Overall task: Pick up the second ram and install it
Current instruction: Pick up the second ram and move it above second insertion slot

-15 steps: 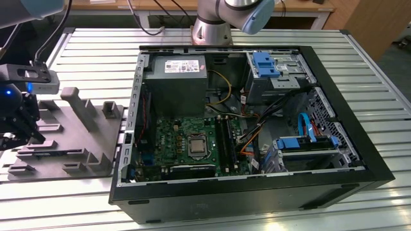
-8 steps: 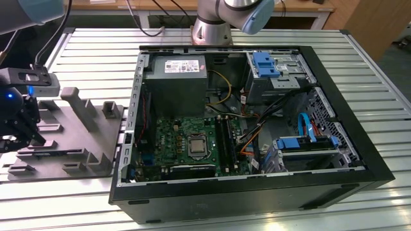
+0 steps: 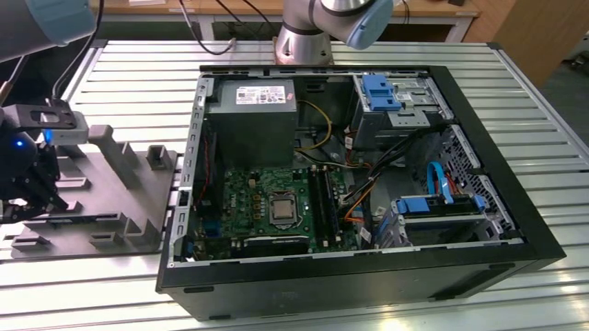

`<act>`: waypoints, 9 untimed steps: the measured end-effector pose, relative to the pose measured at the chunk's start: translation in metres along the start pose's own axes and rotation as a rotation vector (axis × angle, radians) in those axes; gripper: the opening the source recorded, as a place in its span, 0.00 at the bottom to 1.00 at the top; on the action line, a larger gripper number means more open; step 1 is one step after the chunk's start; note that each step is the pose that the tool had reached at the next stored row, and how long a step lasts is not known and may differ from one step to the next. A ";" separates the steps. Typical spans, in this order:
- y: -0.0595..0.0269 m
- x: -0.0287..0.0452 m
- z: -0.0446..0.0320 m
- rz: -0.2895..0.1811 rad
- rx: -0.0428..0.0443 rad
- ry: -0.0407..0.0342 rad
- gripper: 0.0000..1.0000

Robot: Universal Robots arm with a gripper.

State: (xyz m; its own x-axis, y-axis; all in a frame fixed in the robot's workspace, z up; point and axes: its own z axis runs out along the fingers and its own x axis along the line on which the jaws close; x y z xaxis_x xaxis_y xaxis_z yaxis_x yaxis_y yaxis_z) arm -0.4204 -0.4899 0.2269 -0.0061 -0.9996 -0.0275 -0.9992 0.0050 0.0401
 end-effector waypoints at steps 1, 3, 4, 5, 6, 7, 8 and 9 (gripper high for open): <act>0.0001 0.0001 0.0011 -0.002 0.0000 0.0001 0.10; 0.0008 0.0001 0.0037 -0.006 -0.0001 0.0002 0.10; 0.0014 0.0001 0.0047 -0.008 -0.0002 0.0003 0.10; 0.0017 0.0002 0.0055 -0.009 -0.0002 0.0003 0.10; 0.0023 0.0002 0.0062 -0.011 -0.0002 0.0004 0.10; 0.0028 0.0002 0.0069 -0.012 -0.0002 0.0004 0.10; 0.0032 0.0003 0.0076 -0.014 -0.0002 0.0004 0.10; 0.0037 0.0003 0.0085 -0.016 -0.0002 0.0005 0.10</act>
State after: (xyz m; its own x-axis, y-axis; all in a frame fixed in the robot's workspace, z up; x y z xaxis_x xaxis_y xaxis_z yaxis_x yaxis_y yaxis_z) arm -0.4244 -0.4900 0.2186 0.0099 -0.9996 -0.0276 -0.9991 -0.0110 0.0399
